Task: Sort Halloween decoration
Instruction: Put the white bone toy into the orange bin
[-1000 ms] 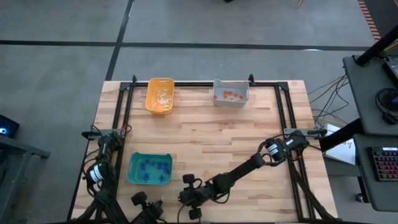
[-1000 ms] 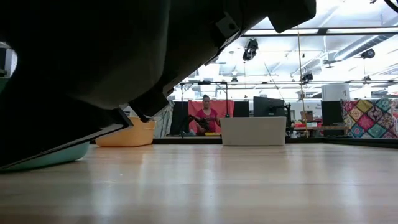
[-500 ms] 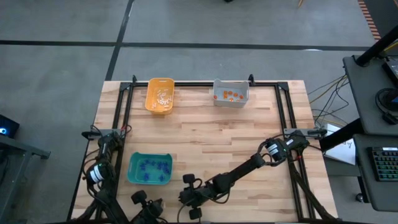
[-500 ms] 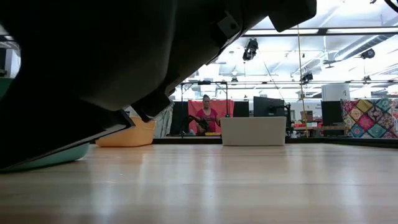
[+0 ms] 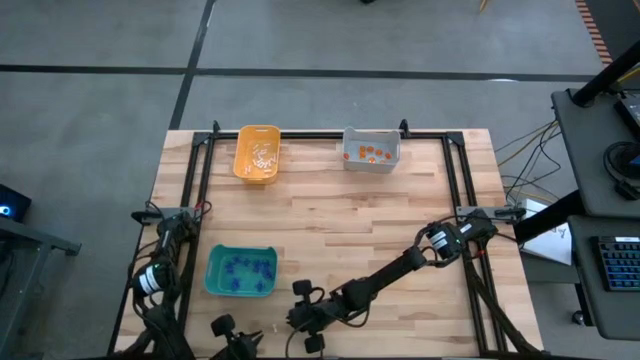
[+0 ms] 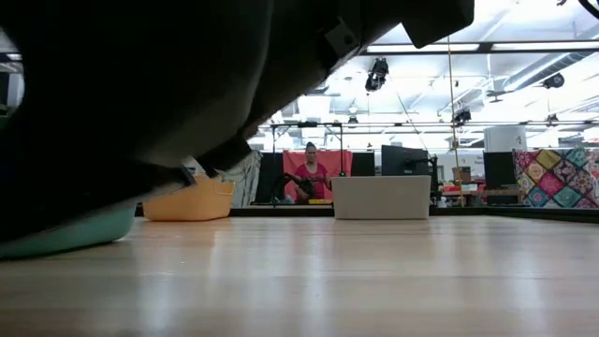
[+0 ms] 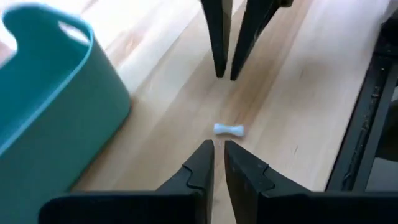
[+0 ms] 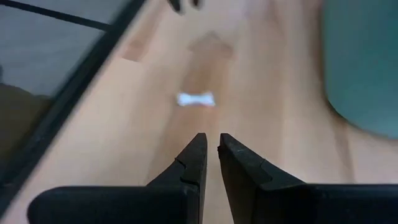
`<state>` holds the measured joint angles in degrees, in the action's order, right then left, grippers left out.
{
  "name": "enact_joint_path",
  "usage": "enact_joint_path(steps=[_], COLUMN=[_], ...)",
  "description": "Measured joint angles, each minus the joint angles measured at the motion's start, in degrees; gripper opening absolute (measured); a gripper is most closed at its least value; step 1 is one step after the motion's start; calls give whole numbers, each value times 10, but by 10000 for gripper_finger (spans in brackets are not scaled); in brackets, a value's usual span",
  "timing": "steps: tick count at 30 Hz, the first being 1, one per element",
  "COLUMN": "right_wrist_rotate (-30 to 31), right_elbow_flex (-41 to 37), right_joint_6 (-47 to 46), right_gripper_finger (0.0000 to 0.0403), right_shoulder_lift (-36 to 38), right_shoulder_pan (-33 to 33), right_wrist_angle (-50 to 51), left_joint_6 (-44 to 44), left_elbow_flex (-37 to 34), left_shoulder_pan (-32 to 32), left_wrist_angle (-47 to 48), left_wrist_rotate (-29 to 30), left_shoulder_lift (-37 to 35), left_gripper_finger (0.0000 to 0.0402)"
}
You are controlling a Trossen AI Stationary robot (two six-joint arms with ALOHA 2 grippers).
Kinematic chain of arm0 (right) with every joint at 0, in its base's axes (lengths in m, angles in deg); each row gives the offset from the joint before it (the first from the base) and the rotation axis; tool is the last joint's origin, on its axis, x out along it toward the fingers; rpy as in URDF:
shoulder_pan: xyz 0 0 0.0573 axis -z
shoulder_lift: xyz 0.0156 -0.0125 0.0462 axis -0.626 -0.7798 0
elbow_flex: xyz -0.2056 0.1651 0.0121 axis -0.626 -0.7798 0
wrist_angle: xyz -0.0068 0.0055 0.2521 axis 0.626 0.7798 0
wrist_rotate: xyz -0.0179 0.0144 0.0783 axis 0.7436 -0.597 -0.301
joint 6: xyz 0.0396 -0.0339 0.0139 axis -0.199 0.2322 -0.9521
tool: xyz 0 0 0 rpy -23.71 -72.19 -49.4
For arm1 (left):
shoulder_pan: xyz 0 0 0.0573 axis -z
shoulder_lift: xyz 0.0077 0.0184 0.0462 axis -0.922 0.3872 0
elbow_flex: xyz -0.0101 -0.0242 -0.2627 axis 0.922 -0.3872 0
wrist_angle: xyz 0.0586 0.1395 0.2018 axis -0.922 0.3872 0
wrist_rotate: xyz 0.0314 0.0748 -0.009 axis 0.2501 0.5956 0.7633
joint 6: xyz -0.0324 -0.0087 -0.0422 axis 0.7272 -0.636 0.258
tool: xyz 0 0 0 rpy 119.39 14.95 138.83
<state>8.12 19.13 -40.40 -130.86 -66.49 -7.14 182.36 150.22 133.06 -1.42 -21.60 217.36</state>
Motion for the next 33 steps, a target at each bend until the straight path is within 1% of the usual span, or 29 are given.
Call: enact_joint_path(steps=[4, 7, 10, 13, 18, 21, 22, 25, 27, 29, 33], right_wrist_rotate=[-37, -56, -71, -69, -69, -68, -64, -35, -12, -2, 5], right_elbow_flex=[0, 0, 0, 0, -1, -1, 0, -4, -8, -15, -51], right_joint_6=[33, 57, 63, 59, 74, 81, 82, 85, 73, 57, 35], right_gripper_finger=[38, 38, 38, 38, 38, 38, 38, 38, 38, 38, 38], right_shoulder_lift=[0, -3, -11, -11, 16, 44, 53, 79, 96, 115, 158], right_shoulder_pan=[-1, 3, 11, 18, 20, 20, 20, 20, 19, 18, 16], right_wrist_angle=[-26, -55, -90, -77, 7, 82, 109, 200, 259, 314, 372], left_joint_6=[-38, -53, -47, -24, -39, -59, -64, -68, -37, 17, 134], left_elbow_flex=[0, -5, -6, -6, 9, 19, 19, 17, 10, 5, 3], left_shoulder_pan=[0, 0, 0, -7, -26, -42, -48, -64, -73, -81, -100], left_wrist_angle=[4, 5, 14, 17, 15, 12, 7, -29, -64, -113, -167], left_wrist_rotate=[25, 21, 19, 10, 2, -44, -69, -171, -238, -277, -285], left_shoulder_lift=[0, 0, -2, -12, -43, -68, -79, -108, -120, -127, -125], left_gripper_finger=[21, 8, 2, 1, 0, 0, 0, 0, 0, 0, 0])
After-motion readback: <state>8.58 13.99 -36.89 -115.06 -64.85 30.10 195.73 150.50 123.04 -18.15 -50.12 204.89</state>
